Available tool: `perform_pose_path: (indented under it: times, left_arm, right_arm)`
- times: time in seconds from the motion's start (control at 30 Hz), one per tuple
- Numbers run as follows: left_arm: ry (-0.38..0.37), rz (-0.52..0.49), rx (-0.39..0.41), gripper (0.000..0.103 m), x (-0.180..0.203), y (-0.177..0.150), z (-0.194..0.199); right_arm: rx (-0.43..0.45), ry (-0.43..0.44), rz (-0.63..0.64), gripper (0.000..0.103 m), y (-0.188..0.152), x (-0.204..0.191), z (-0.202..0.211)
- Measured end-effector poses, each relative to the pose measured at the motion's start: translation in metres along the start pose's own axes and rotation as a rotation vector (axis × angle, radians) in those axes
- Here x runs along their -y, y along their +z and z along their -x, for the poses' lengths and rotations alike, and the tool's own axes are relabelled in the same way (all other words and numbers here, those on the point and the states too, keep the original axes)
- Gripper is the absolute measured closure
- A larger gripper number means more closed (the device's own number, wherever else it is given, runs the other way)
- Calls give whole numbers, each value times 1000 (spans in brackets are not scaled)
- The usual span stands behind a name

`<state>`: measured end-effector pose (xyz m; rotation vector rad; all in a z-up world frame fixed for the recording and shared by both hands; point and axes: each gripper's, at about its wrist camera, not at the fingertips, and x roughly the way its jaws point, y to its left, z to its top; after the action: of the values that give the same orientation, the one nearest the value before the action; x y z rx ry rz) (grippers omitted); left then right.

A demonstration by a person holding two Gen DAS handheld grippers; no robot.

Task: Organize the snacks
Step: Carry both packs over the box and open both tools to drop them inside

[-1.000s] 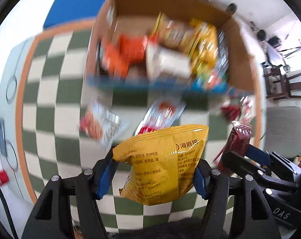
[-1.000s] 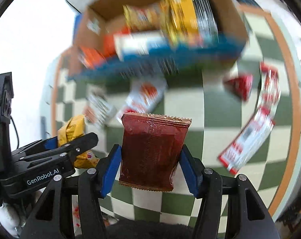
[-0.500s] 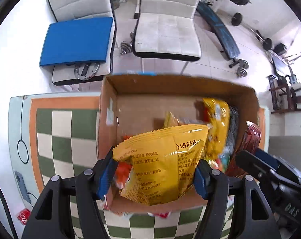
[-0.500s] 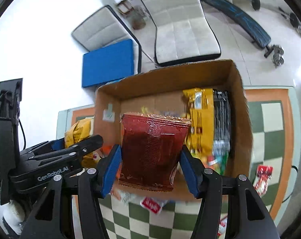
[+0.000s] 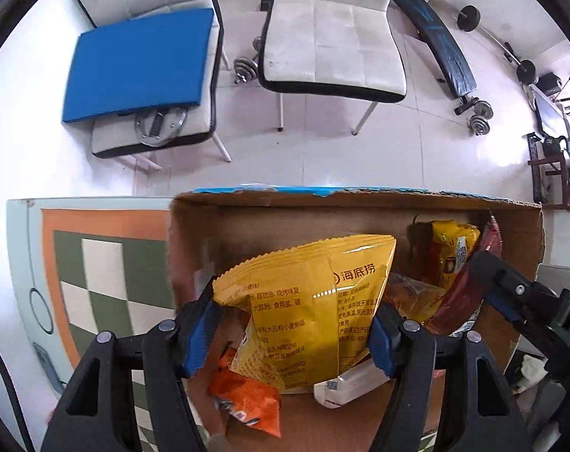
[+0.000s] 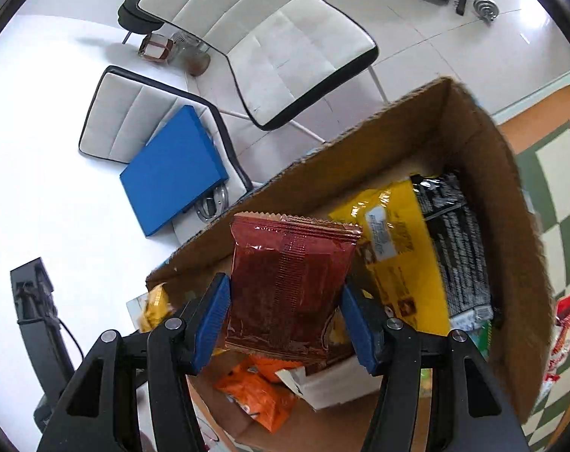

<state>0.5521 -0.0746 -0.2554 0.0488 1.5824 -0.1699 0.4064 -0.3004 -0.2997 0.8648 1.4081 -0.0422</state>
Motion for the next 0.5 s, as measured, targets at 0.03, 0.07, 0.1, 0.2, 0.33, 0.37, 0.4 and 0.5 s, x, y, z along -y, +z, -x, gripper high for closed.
perform_pose_path:
  times: [0.03, 0.07, 0.1, 0.2, 0.33, 0.37, 0.4, 0.5]
  left_arm:
    - [-19, 10, -2, 36, -1, 1, -2]
    - [-25, 20, 0, 34, -3, 2, -3]
    - [-30, 27, -2, 31, -4, 2, -4]
    - [-45, 26, -5, 11, -4, 1, -5]
    - [-54, 27, 9, 11, -4, -5, 1]
    - [-63, 26, 11, 11, -4, -7, 2]
    - [-64, 25, 11, 11, -4, -9, 4]
    - [-60, 17, 33, 11, -2, -16, 12]
  right_arm:
    - [-5, -9, -4, 39, 1, 0, -3]
    - [-12, -17, -9, 33, 1, 1, -6]
    - [-17, -22, -11, 27, 1, 2, -7]
    - [-6, -36, -2, 11, 2, 2, -8]
    - [-9, -53, 28, 11, 0, 3, -4]
    - [-9, -60, 39, 11, -1, 3, -2]
    - [-7, -79, 61, 11, -3, 3, 0]
    - [-7, -111, 102, 11, -10, 3, 7]
